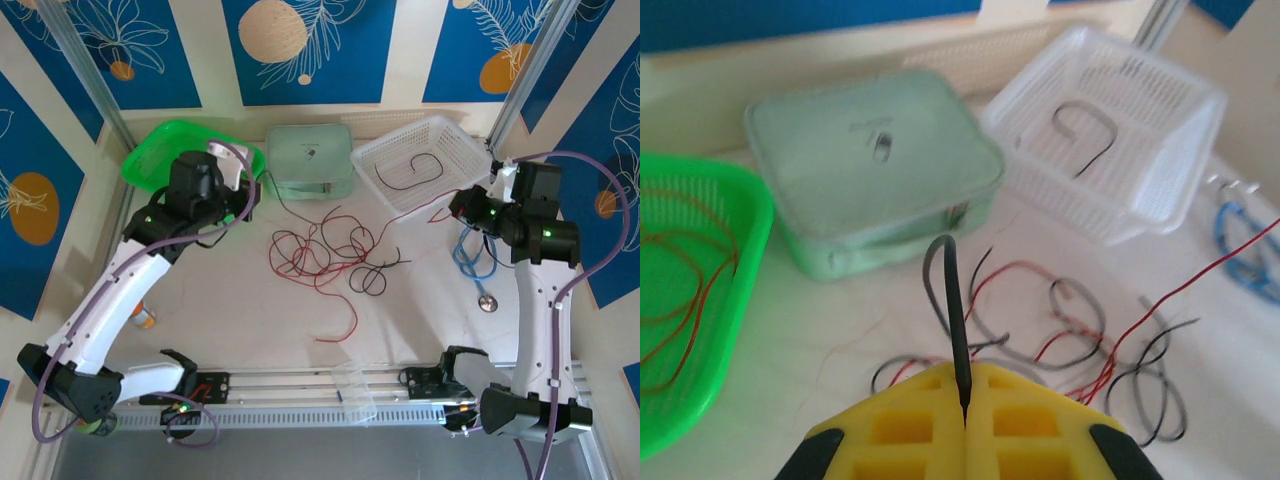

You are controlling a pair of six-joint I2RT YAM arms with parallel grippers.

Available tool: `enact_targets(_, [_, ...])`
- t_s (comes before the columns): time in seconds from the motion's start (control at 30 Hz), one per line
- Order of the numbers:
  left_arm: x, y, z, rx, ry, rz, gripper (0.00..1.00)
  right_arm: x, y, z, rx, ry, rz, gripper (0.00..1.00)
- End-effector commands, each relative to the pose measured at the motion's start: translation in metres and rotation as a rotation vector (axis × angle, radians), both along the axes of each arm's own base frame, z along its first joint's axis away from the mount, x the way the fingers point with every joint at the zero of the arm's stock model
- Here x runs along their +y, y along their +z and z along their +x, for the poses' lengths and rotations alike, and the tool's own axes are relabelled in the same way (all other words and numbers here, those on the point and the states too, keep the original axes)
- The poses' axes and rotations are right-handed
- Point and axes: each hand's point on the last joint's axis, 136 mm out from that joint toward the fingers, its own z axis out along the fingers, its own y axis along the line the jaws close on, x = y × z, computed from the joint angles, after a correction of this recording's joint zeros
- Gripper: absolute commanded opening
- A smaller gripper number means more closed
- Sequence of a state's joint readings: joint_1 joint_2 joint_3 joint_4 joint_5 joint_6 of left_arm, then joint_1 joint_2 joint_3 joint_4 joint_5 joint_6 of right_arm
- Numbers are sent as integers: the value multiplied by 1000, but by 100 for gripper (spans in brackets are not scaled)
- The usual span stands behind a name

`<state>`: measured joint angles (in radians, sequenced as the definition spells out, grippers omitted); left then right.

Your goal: Untangle the cables

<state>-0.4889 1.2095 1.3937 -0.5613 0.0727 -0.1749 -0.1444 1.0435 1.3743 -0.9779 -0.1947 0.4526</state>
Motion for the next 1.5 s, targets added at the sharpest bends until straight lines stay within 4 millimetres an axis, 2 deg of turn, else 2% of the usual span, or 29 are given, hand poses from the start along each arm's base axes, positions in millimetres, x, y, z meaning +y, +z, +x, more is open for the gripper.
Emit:
enact_targets(0.0, [-26, 63, 5, -146, -126, -121, 0, 32, 4, -11, -6, 130, 70, 0])
enact_targets(0.17, [-63, 120, 22, -272, -266, -275, 0, 57, -32, -24, 89, 206, 32, 0])
enact_targets(0.27, [-85, 139, 35, -312, -343, -372, 0, 70, -58, -31, 153, 236, 35, 0])
enact_targets(0.43, [-123, 151, 57, -333, -469, -539, 0, 89, -92, -41, 226, 267, 65, 0])
enact_targets(0.63, [-171, 150, 79, -366, -610, -674, 0, 109, -129, -55, 319, 299, 55, 0])
enact_targets(0.7, [-189, 145, 88, -366, -639, -716, 0, 115, -144, -62, 357, 304, 44, 0])
enact_targets(0.83, [-230, 117, 114, -325, -671, -734, 0, 123, -167, -75, 416, 308, 32, 0])
enact_targets(0.9, [-248, 91, 132, -301, -646, -718, 0, 126, -173, -80, 434, 310, 30, 0])
enact_targets(1.1, [-292, -15, 188, -187, -538, -686, 0, 128, -186, -91, 474, 310, 23, 0])
enact_targets(1.23, [-313, -73, 203, -101, -507, -655, 0, 127, -192, -91, 492, 305, 11, 0])
enact_targets(1.27, [-316, -82, 204, -86, -504, -646, 6, 126, -193, -90, 497, 304, 9, 0])
enact_targets(1.3, [-318, -91, 204, -69, -506, -634, 19, 127, -193, -90, 499, 306, 7, 0])
enact_targets(1.4, [-317, -102, 200, -59, -517, -588, 72, 128, -190, -85, 497, 309, -1, 0])
enact_targets(1.47, [-314, -102, 199, -72, -511, -539, 92, 128, -186, -82, 488, 309, -4, 0])
